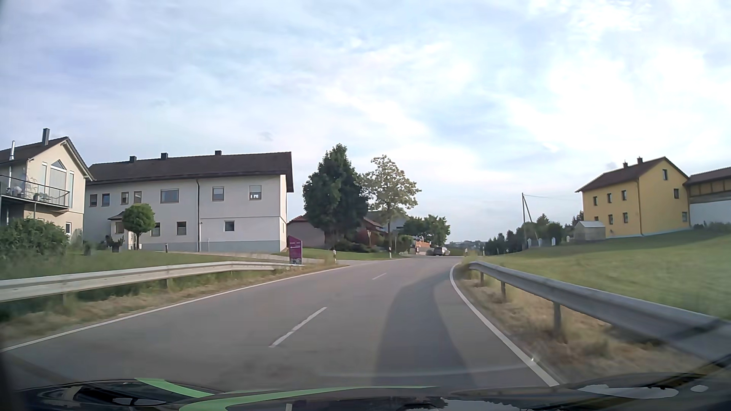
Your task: Follow the waypoints while adhering to traffic rules and regulations
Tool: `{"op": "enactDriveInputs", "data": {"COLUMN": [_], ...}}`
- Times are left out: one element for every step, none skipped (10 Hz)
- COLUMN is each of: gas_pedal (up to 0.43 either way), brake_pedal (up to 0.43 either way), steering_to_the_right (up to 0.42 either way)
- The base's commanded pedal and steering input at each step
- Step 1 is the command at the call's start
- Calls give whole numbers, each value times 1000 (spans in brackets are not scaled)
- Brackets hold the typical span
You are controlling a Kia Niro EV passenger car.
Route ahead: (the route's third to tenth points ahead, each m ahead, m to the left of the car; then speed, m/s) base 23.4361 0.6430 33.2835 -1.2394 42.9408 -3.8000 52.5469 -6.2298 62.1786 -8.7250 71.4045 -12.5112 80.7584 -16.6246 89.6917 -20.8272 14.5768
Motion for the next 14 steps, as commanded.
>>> {"op": "enactDriveInputs", "data": {"gas_pedal": [169,169,157,157,150,150,138,138,130,130,130,130,130,130], "brake_pedal": [0,0,0,0,0,0,0,0,0,0,0,0,0,0], "steering_to_the_right": [23,24,25,26,28,32,34,37,39,39,39,39,39,39]}}
